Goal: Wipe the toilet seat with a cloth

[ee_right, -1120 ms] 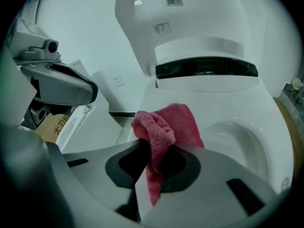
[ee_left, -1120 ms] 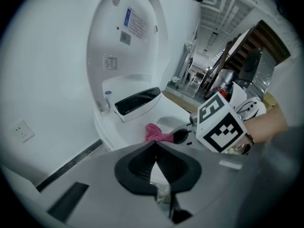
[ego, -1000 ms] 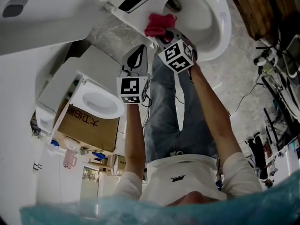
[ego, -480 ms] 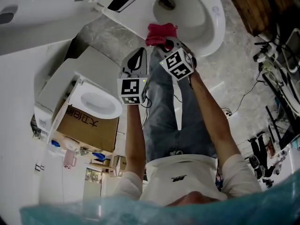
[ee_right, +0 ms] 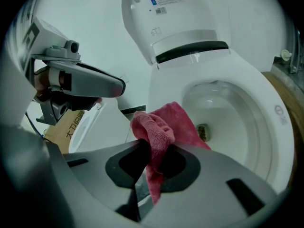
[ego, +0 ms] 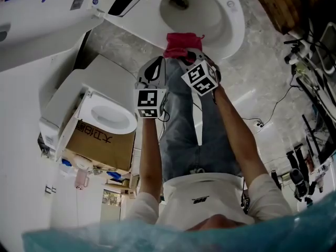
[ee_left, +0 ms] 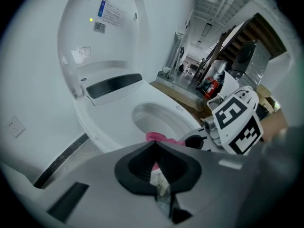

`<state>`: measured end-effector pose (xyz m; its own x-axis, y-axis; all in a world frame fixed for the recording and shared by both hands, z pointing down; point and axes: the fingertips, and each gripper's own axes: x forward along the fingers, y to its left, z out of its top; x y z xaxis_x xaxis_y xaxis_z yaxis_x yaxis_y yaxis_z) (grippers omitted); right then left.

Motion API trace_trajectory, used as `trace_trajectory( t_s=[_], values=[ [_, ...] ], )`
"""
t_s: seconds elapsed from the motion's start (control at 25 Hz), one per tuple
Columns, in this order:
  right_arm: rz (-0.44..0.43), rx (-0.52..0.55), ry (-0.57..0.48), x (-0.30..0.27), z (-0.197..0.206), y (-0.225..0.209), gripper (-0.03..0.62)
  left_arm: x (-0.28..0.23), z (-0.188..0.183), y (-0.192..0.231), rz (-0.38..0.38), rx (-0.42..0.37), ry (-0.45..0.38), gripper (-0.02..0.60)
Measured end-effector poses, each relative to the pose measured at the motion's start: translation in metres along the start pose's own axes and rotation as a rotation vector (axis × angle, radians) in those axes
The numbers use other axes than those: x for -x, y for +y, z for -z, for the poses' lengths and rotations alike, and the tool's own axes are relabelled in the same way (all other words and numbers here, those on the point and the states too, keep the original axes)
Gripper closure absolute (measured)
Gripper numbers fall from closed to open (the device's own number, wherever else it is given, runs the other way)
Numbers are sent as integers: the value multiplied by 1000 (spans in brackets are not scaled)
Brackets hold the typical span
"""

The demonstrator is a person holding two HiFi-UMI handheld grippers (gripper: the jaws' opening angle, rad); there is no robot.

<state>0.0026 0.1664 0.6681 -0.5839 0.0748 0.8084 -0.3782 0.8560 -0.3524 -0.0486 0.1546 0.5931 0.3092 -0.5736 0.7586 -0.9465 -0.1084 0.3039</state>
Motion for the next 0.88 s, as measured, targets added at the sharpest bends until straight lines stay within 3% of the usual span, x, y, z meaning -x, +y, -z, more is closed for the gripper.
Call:
trace_trajectory(
  t_s=[0.52, 0.88],
  values=[
    [44, -127, 2, 28, 46, -15, 543, -22, 4, -41, 99, -80, 94, 575],
    [78, -199, -7, 46, 72, -29, 543, -42, -6, -73, 172, -143, 105, 575]
  ],
)
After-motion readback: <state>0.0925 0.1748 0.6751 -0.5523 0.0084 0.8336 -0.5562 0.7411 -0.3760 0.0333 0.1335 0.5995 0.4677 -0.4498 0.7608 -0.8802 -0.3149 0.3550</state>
